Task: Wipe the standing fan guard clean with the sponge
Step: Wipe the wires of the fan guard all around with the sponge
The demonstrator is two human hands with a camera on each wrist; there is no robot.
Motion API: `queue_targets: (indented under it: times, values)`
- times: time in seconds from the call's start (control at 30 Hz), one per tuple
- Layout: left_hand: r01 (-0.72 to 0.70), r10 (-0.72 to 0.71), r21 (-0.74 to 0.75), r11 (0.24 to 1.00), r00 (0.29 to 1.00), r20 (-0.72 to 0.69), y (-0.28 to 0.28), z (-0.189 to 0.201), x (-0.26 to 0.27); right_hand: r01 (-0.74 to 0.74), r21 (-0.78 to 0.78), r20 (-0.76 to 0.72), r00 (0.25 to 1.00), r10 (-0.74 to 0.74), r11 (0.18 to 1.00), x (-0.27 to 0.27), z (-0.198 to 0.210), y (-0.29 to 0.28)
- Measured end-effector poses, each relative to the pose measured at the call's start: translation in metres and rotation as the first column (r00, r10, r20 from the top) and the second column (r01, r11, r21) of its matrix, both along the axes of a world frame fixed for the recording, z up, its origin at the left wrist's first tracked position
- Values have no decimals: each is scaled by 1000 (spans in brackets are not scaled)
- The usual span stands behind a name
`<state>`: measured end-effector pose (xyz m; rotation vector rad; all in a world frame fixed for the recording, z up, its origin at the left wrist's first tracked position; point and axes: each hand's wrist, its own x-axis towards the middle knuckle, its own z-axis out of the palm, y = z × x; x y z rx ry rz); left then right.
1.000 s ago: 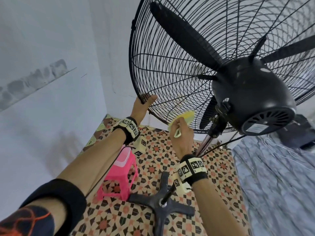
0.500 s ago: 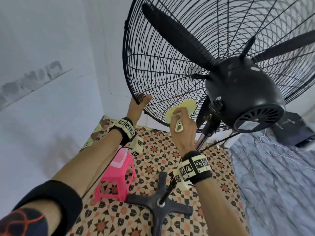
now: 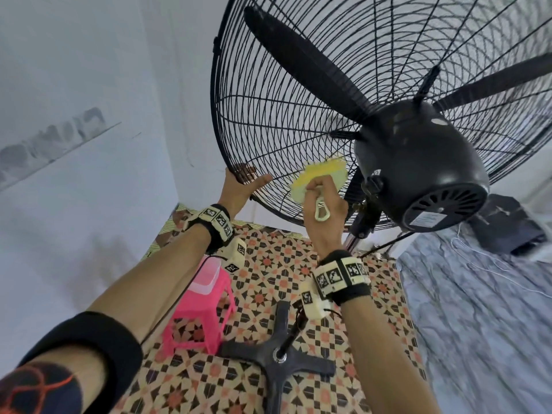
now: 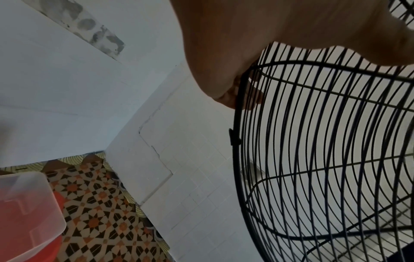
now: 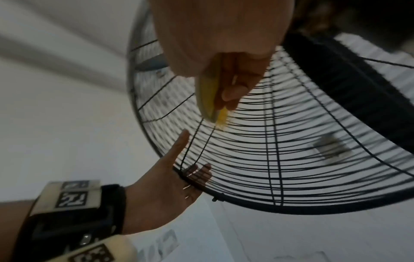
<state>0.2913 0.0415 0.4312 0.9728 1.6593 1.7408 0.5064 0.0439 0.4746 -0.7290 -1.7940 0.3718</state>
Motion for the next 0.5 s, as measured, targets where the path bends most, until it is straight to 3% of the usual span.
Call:
queue_targets:
  times: [0.17,0.23,0.33,0.5]
  values:
    - [12,-12,3,1000,1000,15,-3,-2,-3,101,-35,10,995,-101,994,18,-19,10]
    - [11,-11,4,1000,1000,19,-3,-2,-2,64,-7,11,998,-64,998,17,-11,8]
    - [9,-9,1,1000,1000,11,-3,-1,-1,13,80,131,991,-23,997,10,0,0]
    - [40,-40,12,999,998,58,-8,2,-3,162,-61,86,984,-157,985,17,-9,7]
